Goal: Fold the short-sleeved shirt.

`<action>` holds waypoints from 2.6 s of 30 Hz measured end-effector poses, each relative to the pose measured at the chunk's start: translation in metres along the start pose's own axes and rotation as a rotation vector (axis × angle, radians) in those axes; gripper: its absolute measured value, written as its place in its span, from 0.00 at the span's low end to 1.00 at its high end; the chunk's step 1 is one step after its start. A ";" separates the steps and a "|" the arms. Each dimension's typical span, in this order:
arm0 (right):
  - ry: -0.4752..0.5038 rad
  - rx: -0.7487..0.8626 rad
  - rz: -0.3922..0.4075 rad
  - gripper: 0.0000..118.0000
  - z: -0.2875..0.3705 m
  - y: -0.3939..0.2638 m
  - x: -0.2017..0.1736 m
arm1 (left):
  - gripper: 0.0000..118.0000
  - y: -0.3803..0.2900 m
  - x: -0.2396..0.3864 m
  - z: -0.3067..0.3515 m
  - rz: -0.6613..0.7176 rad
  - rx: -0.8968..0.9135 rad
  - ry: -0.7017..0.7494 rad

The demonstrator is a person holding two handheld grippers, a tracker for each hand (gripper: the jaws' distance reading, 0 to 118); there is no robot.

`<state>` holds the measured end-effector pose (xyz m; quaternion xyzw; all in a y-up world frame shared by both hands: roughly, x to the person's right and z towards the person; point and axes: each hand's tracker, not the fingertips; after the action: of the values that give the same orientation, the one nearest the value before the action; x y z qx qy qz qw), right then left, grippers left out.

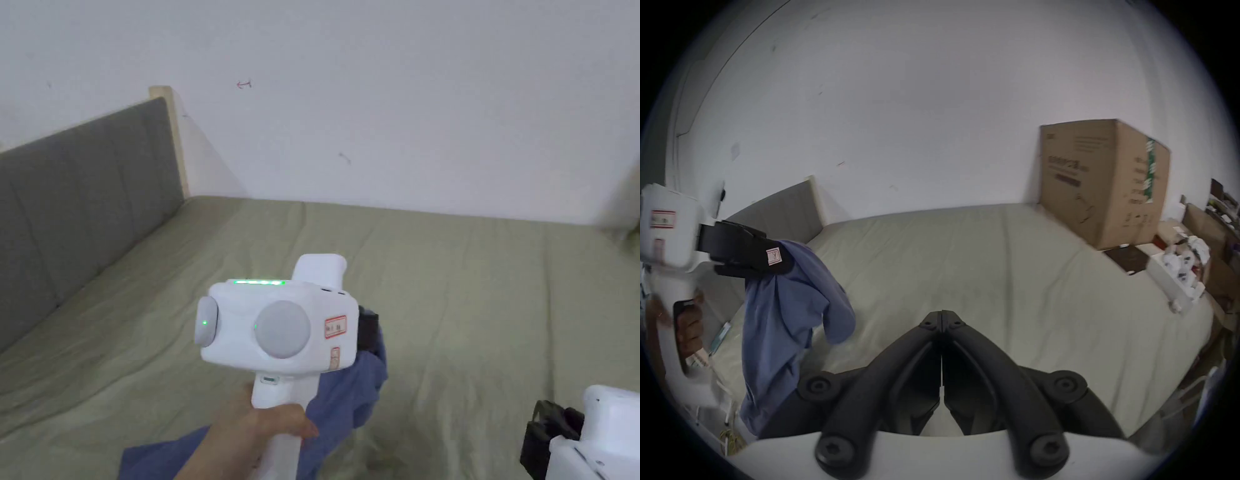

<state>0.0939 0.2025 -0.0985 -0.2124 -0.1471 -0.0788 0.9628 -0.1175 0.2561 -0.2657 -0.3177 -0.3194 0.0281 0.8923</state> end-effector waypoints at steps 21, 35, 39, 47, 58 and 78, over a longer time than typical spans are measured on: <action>-0.303 -0.073 -0.145 0.00 0.021 -0.028 0.137 | 0.96 -0.164 0.104 -0.149 -0.055 -0.463 -0.128; -0.192 -0.139 -0.081 0.00 0.001 -0.040 0.096 | 0.00 -0.173 0.017 -0.072 0.073 -0.370 0.075; -0.156 -0.165 -0.089 0.00 -0.008 -0.044 0.090 | 0.00 -0.168 -0.013 -0.073 0.093 -0.375 0.117; -0.147 -0.216 -0.085 0.00 -0.033 -0.053 0.099 | 0.73 -0.103 -0.094 -0.130 0.152 -0.362 0.276; -0.208 -0.283 -0.064 0.00 -0.052 -0.065 0.111 | 0.35 -0.107 -0.119 -0.203 0.133 -0.454 0.364; -0.079 -0.461 -0.203 0.75 -0.121 -0.045 0.214 | 0.03 -0.074 -0.088 -0.105 0.068 -0.279 0.292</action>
<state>0.3165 0.0908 -0.1178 -0.4132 -0.1831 -0.1983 0.8697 -0.1368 0.1169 -0.3331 -0.4496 -0.1767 -0.0327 0.8750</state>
